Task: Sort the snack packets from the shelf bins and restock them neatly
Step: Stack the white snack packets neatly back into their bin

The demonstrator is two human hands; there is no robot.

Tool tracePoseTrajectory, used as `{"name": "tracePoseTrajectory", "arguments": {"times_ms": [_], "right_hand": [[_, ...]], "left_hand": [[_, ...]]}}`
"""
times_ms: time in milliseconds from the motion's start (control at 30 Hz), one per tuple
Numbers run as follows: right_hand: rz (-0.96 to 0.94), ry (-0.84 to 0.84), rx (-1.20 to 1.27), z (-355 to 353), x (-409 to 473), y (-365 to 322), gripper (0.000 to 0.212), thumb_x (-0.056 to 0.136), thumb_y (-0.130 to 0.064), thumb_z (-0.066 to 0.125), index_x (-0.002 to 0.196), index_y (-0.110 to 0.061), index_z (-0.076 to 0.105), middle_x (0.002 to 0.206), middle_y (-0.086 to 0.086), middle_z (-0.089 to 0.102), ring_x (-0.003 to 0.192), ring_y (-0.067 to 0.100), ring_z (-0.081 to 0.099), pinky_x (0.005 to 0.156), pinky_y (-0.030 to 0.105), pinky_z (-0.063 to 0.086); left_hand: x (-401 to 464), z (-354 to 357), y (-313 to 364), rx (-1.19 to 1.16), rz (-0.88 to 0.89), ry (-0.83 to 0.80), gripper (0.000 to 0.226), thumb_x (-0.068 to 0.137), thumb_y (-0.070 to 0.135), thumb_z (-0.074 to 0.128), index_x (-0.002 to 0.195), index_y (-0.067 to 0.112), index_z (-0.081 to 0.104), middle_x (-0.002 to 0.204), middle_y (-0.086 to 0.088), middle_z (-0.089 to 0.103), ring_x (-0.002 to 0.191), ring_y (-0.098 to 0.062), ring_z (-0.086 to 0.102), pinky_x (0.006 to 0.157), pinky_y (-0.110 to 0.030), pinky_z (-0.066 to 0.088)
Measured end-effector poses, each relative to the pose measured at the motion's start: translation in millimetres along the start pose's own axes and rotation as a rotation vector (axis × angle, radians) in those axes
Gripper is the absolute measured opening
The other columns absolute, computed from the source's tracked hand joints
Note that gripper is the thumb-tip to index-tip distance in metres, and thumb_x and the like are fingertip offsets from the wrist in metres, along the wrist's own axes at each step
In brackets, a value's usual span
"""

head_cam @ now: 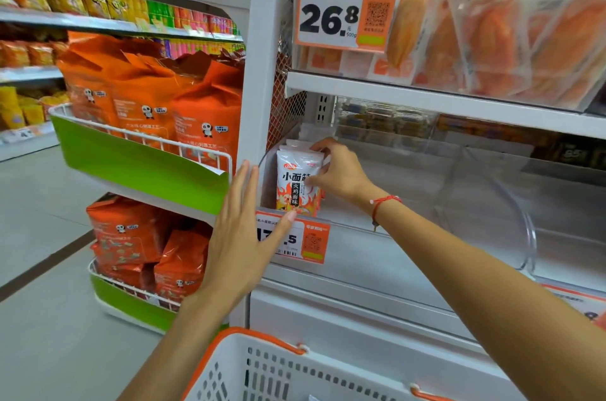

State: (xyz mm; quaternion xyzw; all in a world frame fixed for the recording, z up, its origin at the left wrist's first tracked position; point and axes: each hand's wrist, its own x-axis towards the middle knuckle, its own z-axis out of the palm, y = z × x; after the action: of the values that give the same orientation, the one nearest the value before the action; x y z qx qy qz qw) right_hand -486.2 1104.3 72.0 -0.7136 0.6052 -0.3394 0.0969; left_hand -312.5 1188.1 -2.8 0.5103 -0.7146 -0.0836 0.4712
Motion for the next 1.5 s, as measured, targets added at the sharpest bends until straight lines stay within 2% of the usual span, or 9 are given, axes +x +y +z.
{"name": "tracePoseTrajectory", "arguments": {"times_ms": [133, 433, 600, 700, 867, 967, 1200, 1367, 1500], "right_hand": [[-0.045, 0.051, -0.027, 5.2, -0.1, -1.9, 0.049, 0.073, -0.005, 0.076, 0.116, -0.011, 0.053, 0.117, 0.009, 0.058, 0.096, 0.026, 0.061, 0.080, 0.034, 0.052], [-0.015, -0.097, -0.067, -18.7, -13.7, -5.3, 0.074, 0.074, -0.023, 0.080, 0.138, -0.016, 0.043, 0.136, 0.008, 0.049, 0.113, 0.029, 0.056, 0.095, 0.039, 0.048], [-0.351, 0.120, -0.194, -54.2, -103.5, -8.8, 0.043, 0.084, -0.022, 0.069, 0.125, -0.024, 0.055, 0.119, -0.003, 0.054, 0.103, 0.014, 0.054, 0.078, 0.034, 0.050], [-0.491, 0.013, -0.323, -64.0, -164.1, 5.5, 0.026, 0.087, -0.025, 0.064, 0.112, -0.033, 0.061, 0.107, -0.013, 0.059, 0.093, 0.009, 0.054, 0.065, 0.029, 0.048], [-0.080, -0.803, -0.575, -31.7, -228.8, 64.5, 0.037, 0.093, -0.031, 0.058, 0.129, -0.032, 0.051, 0.119, -0.007, 0.058, 0.108, 0.016, 0.054, 0.085, 0.030, 0.042], [0.070, -1.041, -0.622, 7.0, -274.7, 112.6, 0.037, 0.094, -0.031, 0.057, 0.131, -0.026, 0.052, 0.126, 0.002, 0.058, 0.118, 0.023, 0.052, 0.097, 0.034, 0.042], [0.350, -0.820, -0.445, 70.0, -375.9, 182.9, 0.063, 0.099, -0.039, 0.044, 0.152, -0.016, 0.018, 0.153, 0.007, 0.030, 0.136, 0.028, 0.035, 0.105, 0.039, 0.038], [0.879, -0.509, -0.171, 102.3, -394.4, 181.7, 0.103, 0.078, -0.053, 0.071, 0.147, -0.001, 0.015, 0.143, 0.017, 0.037, 0.133, 0.032, 0.037, 0.108, 0.039, 0.036], [0.980, -0.612, -0.068, 94.6, -381.4, 169.1, 0.073, 0.082, -0.028, 0.075, 0.135, 0.000, 0.034, 0.103, 0.005, 0.051, 0.111, 0.029, 0.052, 0.089, 0.026, 0.043]], "left_hand": [[-0.1, 0.3, -0.2, 0.001, 0.000, -0.007, 0.089, 0.085, 0.078, 0.034, 0.153, 0.036, -0.004, 0.159, 0.021, -0.012, 0.146, 0.001, -0.005, 0.114, -0.029, 0.011], [-0.1, -2.6, -0.2, 0.006, -0.008, -0.023, 0.088, 0.088, 0.068, 0.044, 0.155, 0.031, 0.001, 0.161, 0.017, -0.007, 0.145, 0.001, -0.002, 0.115, -0.028, 0.011], [-15.3, -15.9, 23.3, 0.056, 0.088, 0.167, 0.056, 0.089, 0.037, 0.064, 0.140, 0.025, 0.042, 0.143, 0.007, 0.040, 0.129, -0.009, 0.037, 0.101, -0.029, 0.035], [-40.6, -21.1, 47.1, 0.076, 0.020, -0.009, 0.020, 0.090, 0.034, 0.062, 0.109, 0.039, 0.059, 0.106, 0.020, 0.061, 0.091, -0.003, 0.057, 0.072, -0.027, 0.045], [-88.0, 3.6, 44.0, 0.375, -0.045, -0.789, 0.030, 0.097, 0.039, 0.050, 0.127, 0.037, 0.052, 0.129, 0.017, 0.056, 0.113, -0.011, 0.058, 0.088, -0.030, 0.044], [-142.7, 45.0, 20.0, 0.430, -0.075, -0.960, 0.036, 0.098, 0.033, 0.050, 0.133, 0.030, 0.051, 0.139, 0.005, 0.053, 0.121, -0.019, 0.053, 0.096, -0.030, 0.043], [-284.5, 90.9, -45.6, 0.332, -0.102, -1.271, 0.061, 0.103, 0.033, 0.037, 0.152, 0.037, 0.001, 0.163, 0.005, 0.003, 0.149, -0.016, 0.007, 0.118, -0.036, 0.022], [-299.7, 96.0, -48.6, 0.266, -0.219, -1.180, 0.064, 0.099, 0.022, 0.051, 0.152, 0.035, 0.018, 0.156, 0.013, 0.017, 0.144, -0.012, 0.017, 0.107, -0.033, 0.037], [-294.7, 108.3, -38.6, 0.378, -0.176, -1.149, 0.058, 0.098, 0.023, 0.050, 0.151, 0.027, 0.027, 0.154, 0.007, 0.026, 0.143, -0.016, 0.019, 0.112, -0.035, 0.025]]}}
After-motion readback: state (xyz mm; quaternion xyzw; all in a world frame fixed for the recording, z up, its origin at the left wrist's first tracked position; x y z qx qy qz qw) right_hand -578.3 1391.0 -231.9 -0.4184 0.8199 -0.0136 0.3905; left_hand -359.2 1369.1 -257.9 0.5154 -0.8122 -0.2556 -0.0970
